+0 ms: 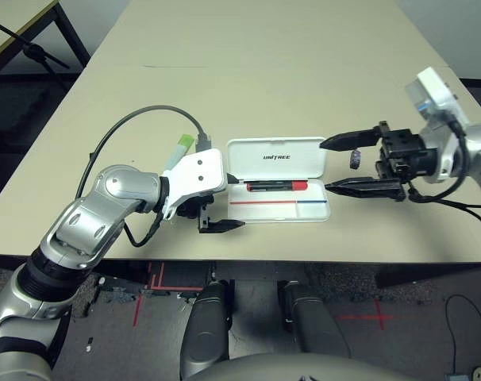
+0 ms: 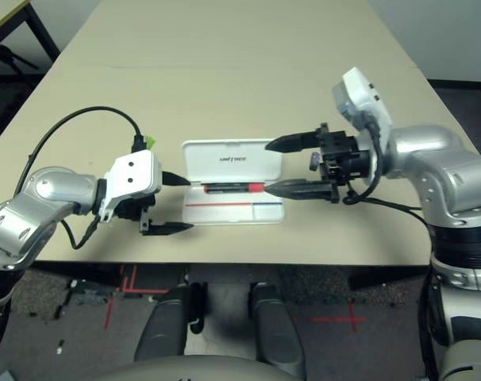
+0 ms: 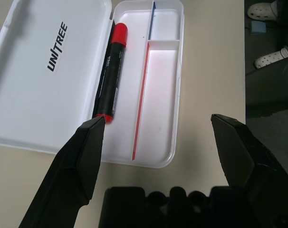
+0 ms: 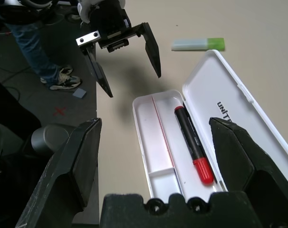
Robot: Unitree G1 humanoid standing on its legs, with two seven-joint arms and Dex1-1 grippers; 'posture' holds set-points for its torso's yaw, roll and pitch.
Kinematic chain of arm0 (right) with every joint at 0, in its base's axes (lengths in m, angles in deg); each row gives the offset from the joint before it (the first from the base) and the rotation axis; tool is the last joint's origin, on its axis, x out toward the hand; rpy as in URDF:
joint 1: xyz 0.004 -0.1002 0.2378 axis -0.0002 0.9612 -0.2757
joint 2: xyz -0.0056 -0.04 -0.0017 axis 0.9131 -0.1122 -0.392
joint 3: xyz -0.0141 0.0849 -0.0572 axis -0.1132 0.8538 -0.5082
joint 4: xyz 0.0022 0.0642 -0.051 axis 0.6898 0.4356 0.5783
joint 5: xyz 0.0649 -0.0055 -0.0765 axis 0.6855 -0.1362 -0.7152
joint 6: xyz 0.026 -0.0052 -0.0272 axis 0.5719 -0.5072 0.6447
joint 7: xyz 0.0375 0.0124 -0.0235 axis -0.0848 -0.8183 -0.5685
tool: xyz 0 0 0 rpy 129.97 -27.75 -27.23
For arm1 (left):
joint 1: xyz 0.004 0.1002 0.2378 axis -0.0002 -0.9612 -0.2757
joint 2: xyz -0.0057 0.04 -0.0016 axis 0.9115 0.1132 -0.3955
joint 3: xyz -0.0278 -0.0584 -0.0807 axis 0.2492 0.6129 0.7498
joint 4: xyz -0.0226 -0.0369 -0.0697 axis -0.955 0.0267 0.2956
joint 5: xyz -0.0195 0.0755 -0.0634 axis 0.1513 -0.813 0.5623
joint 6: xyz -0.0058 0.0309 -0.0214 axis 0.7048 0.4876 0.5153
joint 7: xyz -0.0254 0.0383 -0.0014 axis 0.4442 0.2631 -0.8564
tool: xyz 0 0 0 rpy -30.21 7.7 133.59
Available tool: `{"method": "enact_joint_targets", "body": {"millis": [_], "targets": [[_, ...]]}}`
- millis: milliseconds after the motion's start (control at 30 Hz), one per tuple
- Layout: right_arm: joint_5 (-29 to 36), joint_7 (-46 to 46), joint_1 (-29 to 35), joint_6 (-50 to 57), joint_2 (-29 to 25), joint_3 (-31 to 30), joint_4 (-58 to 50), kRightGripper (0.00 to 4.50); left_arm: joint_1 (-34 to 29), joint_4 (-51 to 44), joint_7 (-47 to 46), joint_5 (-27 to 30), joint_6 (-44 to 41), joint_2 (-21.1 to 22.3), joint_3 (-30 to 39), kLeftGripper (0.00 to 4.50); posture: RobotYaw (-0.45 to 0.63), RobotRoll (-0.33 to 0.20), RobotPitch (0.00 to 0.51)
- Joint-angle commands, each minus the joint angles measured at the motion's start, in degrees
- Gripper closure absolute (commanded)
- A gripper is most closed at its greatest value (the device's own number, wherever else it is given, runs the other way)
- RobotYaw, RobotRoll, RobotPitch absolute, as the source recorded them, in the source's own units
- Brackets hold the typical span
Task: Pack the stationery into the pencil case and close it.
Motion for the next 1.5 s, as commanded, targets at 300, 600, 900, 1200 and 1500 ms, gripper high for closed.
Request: {"method": "enact_joint_targets", "body": {"millis": [300, 600, 900, 1200, 1500], "targets": [[2.69, -4.6, 1.49, 4.87, -3.16, -1.03, -4.85, 0.01, 2.01, 1.73, -7.52, -2.51, -10.39, 0.66, 1.71, 0.0, 0.05, 0.0, 0.168], [2.06, -4.69, 1.1, 3.6, -2.78, -3.21, -4.23, 0.01, 6.84, 4.19, -17.25, -3.47, -22.69, -1.34, 4.55, 0.0, 0.05, 0.0, 0.162], [0.38, -4.16, 1.61, 0.72, -2.58, -5.75, -3.26, 0.01, 13.1, 16.64, -29.96, -6.95, -32.49, -8.81, 6.35, 0.0, 0.06, 0.0, 0.157], [-0.7, -4.31, 2.45, -1.21, -2.49, -7.33, -3.56, 0.01, 17.79, 31.4, -33.63, -8.22, -27.63, -13.23, 6.38, 0.0, 0.05, 0.0, 0.157], [-0.75, -5.75, 2.53, -1.74, -1.44, -7.15, -4.05, 0.01, 19.56, 42.91, -34.3, -10.03, -21.95, -15.01, 6.35, 0.0, 0.03, 0.0, 0.163]]}}
